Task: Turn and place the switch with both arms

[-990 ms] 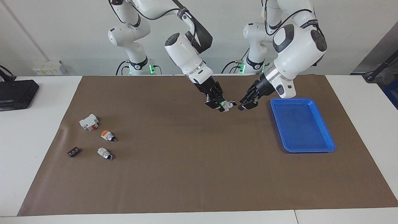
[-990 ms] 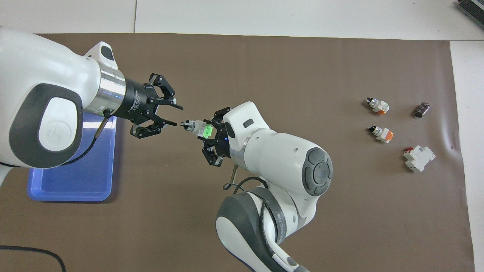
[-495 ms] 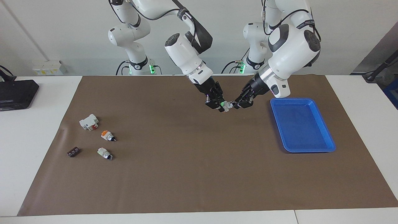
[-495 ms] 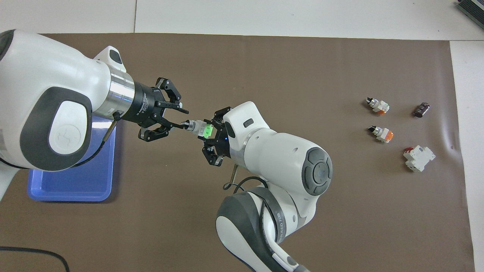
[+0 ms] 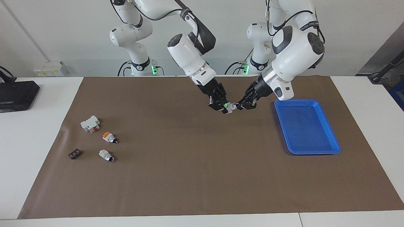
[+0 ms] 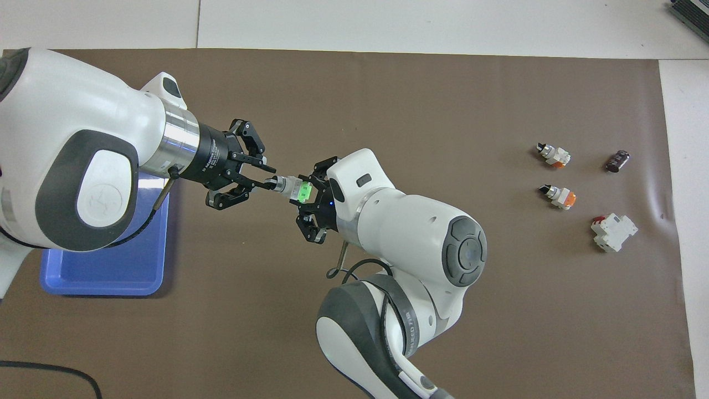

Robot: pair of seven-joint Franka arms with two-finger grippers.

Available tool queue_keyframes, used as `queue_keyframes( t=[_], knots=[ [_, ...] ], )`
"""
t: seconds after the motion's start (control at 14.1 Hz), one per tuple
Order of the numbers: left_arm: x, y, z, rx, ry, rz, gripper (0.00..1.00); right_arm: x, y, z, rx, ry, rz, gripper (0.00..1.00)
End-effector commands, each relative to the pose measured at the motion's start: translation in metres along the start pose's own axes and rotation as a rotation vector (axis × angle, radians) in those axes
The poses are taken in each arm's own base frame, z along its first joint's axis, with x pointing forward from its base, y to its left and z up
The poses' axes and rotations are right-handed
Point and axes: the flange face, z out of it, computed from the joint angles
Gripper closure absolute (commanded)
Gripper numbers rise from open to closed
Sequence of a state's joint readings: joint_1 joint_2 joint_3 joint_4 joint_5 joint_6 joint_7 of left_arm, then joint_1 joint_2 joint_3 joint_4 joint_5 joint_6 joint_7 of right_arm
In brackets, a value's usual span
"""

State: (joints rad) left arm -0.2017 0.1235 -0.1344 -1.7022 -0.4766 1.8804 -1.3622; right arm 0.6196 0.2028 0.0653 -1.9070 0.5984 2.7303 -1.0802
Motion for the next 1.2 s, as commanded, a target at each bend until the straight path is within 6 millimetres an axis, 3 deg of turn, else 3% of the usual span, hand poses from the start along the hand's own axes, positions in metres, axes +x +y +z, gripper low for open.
queue_keyframes(
  t=[0.0, 0.21, 0.64, 0.85, 1.13],
  knots=[
    [0.0, -0.007, 0.002, -0.006, -0.002, -0.021, 0.74, 0.005, 0.003, 0.002, -0.022, 0.004, 0.011, 1.0],
    [-0.003, -0.008, 0.005, 0.0, -0.003, -0.02, 0.78, 0.004, 0.004, 0.002, -0.023, 0.004, 0.012, 1.0],
    [-0.008, -0.008, 0.008, 0.006, -0.006, -0.015, 1.0, 0.005, 0.004, 0.002, -0.022, 0.004, 0.011, 1.0],
    [-0.011, -0.008, 0.01, 0.008, -0.005, 0.037, 1.0, 0.005, 0.004, 0.002, -0.023, 0.005, 0.011, 1.0],
    [-0.015, -0.006, 0.007, -0.025, -0.001, 0.261, 1.0, 0.005, 0.004, 0.002, -0.023, 0.005, 0.011, 1.0]
  ],
)
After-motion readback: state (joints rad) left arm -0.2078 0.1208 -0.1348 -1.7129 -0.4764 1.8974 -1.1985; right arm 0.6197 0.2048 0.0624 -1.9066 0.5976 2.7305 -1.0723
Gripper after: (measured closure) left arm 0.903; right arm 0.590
